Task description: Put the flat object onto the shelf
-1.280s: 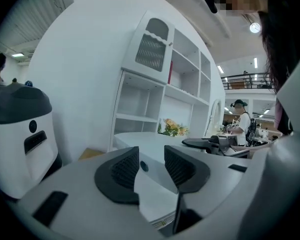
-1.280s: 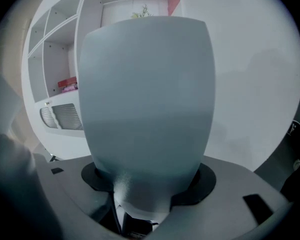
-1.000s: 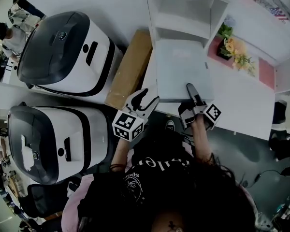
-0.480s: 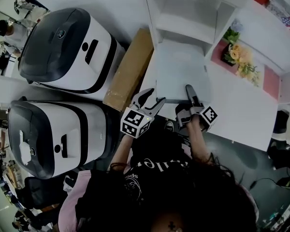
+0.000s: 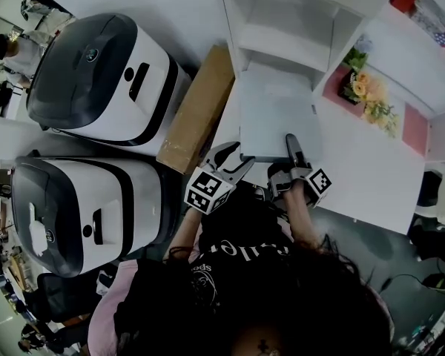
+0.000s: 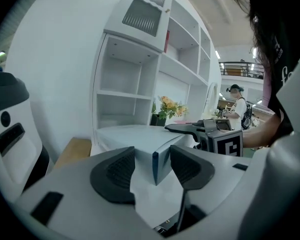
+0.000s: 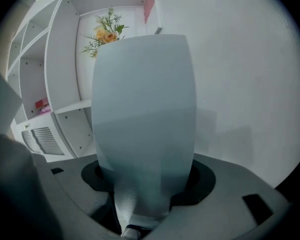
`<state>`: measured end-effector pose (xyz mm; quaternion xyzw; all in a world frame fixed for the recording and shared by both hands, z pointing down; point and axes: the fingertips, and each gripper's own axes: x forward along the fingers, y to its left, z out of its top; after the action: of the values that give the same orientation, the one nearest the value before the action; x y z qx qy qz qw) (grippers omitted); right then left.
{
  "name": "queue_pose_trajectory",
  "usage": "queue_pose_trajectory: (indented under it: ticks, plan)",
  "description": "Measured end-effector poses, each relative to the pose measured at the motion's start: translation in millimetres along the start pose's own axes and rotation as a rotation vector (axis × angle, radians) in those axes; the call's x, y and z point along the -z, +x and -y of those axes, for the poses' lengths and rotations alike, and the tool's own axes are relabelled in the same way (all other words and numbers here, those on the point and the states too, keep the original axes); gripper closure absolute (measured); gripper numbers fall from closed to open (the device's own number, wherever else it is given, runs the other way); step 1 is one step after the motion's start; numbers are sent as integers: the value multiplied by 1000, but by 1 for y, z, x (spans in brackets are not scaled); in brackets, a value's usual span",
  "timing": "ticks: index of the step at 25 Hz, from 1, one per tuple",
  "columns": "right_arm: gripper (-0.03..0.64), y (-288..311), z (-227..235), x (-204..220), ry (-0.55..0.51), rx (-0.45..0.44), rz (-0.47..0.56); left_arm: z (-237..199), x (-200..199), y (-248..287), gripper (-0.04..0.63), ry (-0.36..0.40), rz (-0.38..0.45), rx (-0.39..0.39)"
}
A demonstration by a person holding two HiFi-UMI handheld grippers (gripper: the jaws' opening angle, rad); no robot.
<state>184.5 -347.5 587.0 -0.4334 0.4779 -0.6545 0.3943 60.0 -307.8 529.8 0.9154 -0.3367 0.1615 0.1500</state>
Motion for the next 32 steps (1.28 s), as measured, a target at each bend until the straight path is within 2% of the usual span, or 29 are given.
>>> queue_pose_trajectory:
  ticks: [4, 13, 21, 25, 30, 32]
  plan:
    - [311, -4, -3, 8, 22, -18, 21, -3, -4, -8, 365, 41, 25, 48]
    - [310, 1, 7, 24, 67, -57, 105, -26, -8, -15, 364, 133, 13, 122]
    - [311, 24, 9, 30, -21, -17, 134, -56, 8, -3, 364, 164, -49, 178]
    - [310, 34, 13, 30, -23, -19, 156, -67, 11, 3, 364, 165, -59, 219]
    - [310, 51, 23, 30, -48, 63, 131, -82, 19, 14, 359, 140, -87, 258]
    - [310, 57, 27, 28, -54, 68, 128, -87, 22, 21, 357, 136, -90, 262]
